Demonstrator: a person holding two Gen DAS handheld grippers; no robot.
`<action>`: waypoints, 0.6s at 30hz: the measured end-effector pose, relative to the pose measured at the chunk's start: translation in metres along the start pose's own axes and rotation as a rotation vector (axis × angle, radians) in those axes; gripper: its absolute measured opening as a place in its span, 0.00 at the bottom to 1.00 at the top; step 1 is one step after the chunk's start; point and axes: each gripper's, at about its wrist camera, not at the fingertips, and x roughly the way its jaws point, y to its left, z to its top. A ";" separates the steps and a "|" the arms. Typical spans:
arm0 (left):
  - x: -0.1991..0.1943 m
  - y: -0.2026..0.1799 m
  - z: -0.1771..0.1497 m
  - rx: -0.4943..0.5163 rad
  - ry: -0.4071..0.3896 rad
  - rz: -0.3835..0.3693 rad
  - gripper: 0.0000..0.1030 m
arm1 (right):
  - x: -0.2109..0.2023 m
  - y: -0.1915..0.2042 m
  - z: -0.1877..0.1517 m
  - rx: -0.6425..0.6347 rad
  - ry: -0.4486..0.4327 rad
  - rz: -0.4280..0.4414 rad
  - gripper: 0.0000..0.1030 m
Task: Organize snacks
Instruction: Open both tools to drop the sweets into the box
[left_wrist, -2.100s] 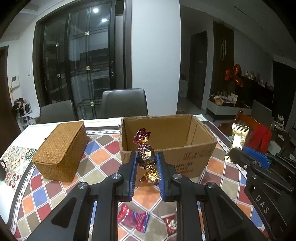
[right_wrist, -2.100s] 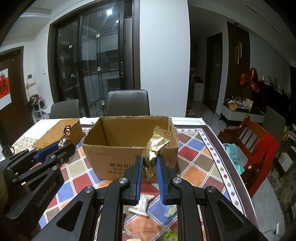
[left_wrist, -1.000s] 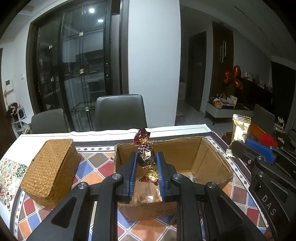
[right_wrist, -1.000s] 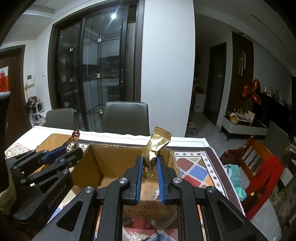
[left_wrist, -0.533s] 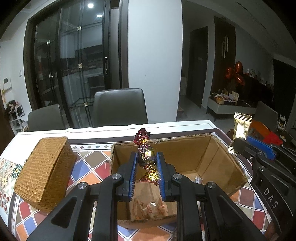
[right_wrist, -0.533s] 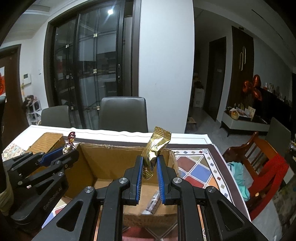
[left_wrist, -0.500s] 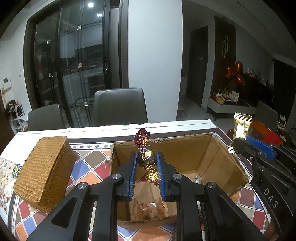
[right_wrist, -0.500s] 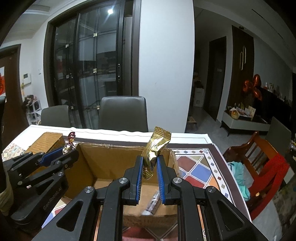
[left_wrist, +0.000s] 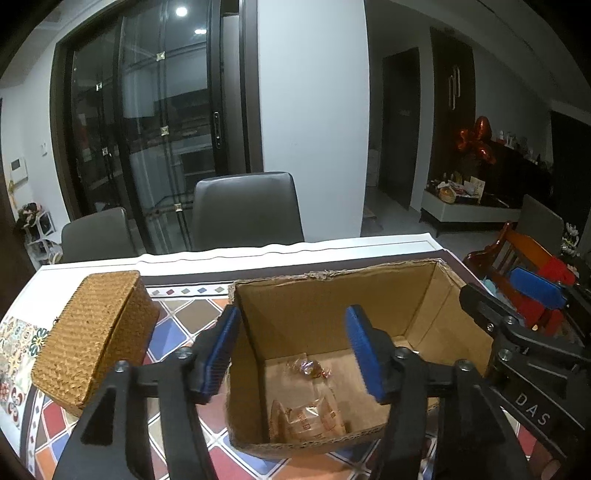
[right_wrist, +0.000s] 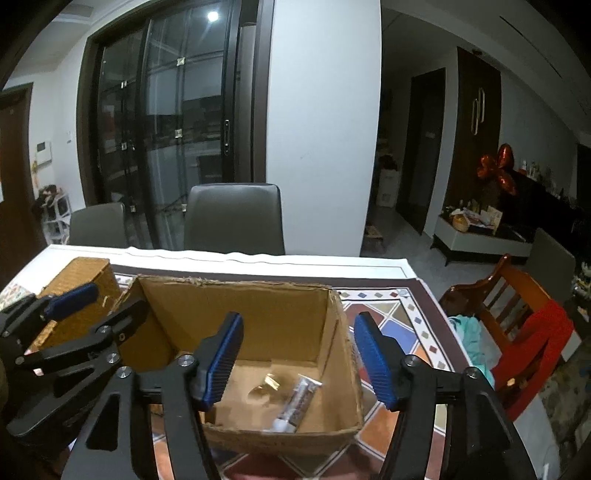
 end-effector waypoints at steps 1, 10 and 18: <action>0.000 0.001 0.000 -0.001 0.000 0.002 0.59 | -0.001 0.000 0.000 -0.002 0.003 0.001 0.62; -0.025 0.003 0.001 0.004 -0.018 0.037 0.65 | -0.022 -0.003 0.001 0.005 -0.018 -0.007 0.62; -0.052 0.000 0.000 0.012 -0.041 0.039 0.65 | -0.051 -0.007 0.000 0.017 -0.044 -0.018 0.62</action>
